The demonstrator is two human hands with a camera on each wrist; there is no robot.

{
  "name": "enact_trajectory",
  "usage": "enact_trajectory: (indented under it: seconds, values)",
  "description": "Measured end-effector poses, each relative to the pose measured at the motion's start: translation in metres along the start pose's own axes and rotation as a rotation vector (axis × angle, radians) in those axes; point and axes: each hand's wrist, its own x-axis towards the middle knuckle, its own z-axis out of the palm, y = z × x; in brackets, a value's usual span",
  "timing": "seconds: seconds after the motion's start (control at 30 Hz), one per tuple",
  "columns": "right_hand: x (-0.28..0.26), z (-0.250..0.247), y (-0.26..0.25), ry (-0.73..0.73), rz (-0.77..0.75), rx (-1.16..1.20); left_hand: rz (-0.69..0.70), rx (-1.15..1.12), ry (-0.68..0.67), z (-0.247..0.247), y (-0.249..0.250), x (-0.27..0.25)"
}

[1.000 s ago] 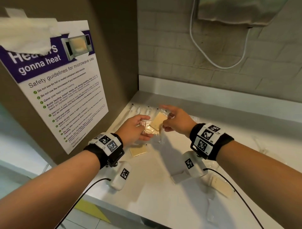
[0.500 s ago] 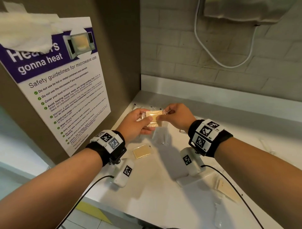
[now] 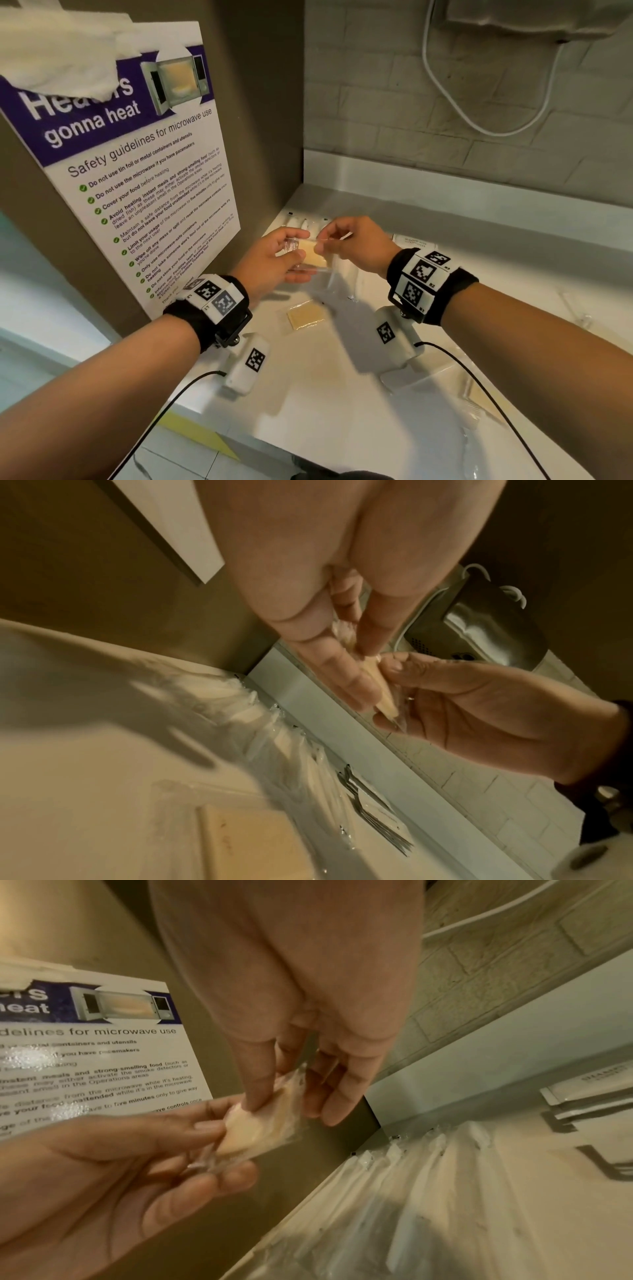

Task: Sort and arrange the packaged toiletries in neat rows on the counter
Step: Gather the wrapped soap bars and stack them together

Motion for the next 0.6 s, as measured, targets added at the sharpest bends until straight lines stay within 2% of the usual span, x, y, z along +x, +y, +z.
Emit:
enact_trajectory:
  seconds: [0.1, 0.2, 0.3, 0.37, 0.4, 0.5, 0.6]
  values:
    - [0.001, 0.003, -0.004, -0.056, -0.008, 0.045, 0.0, -0.014, -0.012, -0.002, 0.0, -0.003]
    - [0.002, 0.009, -0.007, -0.026, 0.002, 0.002, -0.001, -0.012, 0.003, -0.007, -0.002, -0.003]
    - [-0.002, 0.014, -0.001, -0.017, 0.126, 0.003, -0.028, 0.046, 0.086, -0.015, -0.005, -0.005]
    - [-0.007, 0.017, 0.005, -0.093, 0.22, 0.01, -0.023, 0.048, 0.13, -0.022, -0.004, -0.007]
    - [-0.011, 0.018, 0.008, -0.15, 0.212, -0.069, -0.008, 0.033, 0.139, -0.025, -0.004, -0.008]
    - [-0.021, 0.031, 0.01, -0.321, 0.052, -0.501, 0.035, -0.003, 0.136, -0.028, -0.003, -0.011]
    - [-0.034, 0.047, 0.007, -0.452, -0.143, -0.754, 0.062, -0.058, 0.105, -0.028, -0.007, -0.009]
